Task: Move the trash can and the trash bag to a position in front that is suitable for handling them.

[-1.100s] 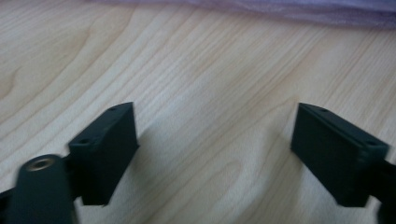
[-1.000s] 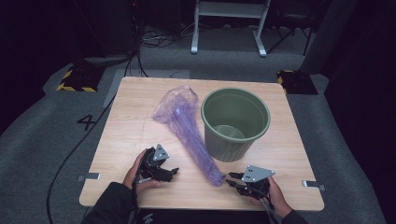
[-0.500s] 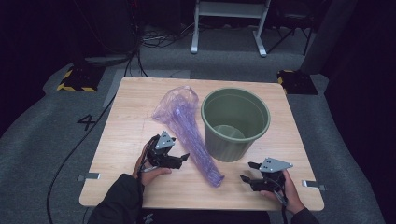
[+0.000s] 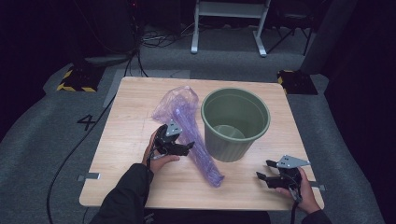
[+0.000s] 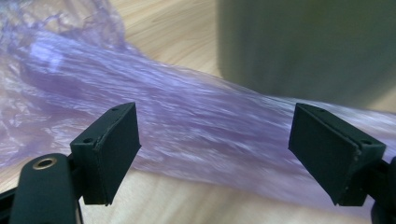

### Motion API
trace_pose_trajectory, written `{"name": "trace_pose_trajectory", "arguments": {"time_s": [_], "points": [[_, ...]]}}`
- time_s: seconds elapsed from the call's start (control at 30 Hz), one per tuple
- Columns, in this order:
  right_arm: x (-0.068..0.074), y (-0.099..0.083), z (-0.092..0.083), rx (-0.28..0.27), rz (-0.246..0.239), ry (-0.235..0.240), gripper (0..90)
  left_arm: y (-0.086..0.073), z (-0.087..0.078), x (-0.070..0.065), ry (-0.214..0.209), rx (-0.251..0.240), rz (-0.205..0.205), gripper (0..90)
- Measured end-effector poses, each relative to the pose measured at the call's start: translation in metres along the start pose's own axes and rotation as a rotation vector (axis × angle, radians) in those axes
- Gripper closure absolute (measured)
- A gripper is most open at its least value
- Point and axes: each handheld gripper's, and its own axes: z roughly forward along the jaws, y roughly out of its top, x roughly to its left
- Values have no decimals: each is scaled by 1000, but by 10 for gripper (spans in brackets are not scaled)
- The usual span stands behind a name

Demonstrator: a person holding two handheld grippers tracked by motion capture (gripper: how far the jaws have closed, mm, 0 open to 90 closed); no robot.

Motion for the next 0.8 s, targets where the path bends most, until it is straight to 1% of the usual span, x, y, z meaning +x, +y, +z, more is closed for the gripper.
{"name": "trace_pose_trajectory", "arguments": {"time_s": [0.03,0.07,0.1,0.13,0.2,0.23,0.27,0.3,0.33,0.37,0.43,0.5,0.53,0.57,0.6,0.63,0.67,0.7,0.73,0.8], "points": [[-1,0,0,2,3,-4,312,0,0,0,0,0,0,197],[-2,0,0,6,6,-13,311,1,6,4,38,18,-35,202],[-3,0,0,8,10,-18,309,1,8,6,41,21,-49,197],[-3,0,0,8,10,-18,309,1,8,6,41,21,-49,199],[-4,0,1,15,9,-26,308,1,12,10,40,24,-70,198],[-4,0,1,15,9,-26,308,1,14,12,46,25,-78,198],[-5,0,0,15,10,-28,306,1,18,14,72,38,-84,202],[-5,0,0,15,10,-28,306,1,18,14,72,38,-84,203],[-5,0,0,17,10,-32,305,1,22,15,121,61,-87,203],[-5,-1,0,16,11,-32,304,1,24,15,137,70,-90,220],[-6,-1,0,17,11,-33,303,2,28,17,174,82,-111,220],[-6,-1,0,17,14,-34,303,2,32,20,184,97,-124,227],[-6,-1,0,17,14,-33,303,2,34,21,188,105,-126,253],[-6,-1,0,17,14,-33,303,1,36,21,182,113,-127,253],[-6,-1,0,16,13,-34,303,0,38,22,171,128,-120,277],[-6,-1,0,16,12,-35,303,0,39,22,176,141,-112,283],[-6,-1,0,16,11,-36,303,-2,42,22,177,164,-112,317],[-6,-1,0,16,11,-36,303,-2,42,22,177,164,-112,320],[-6,-1,0,16,11,-36,303,-3,44,23,171,179,-114,320],[-9,-1,-1,14,15,-42,303,-6,43,26,150,182,-127,332]]}}
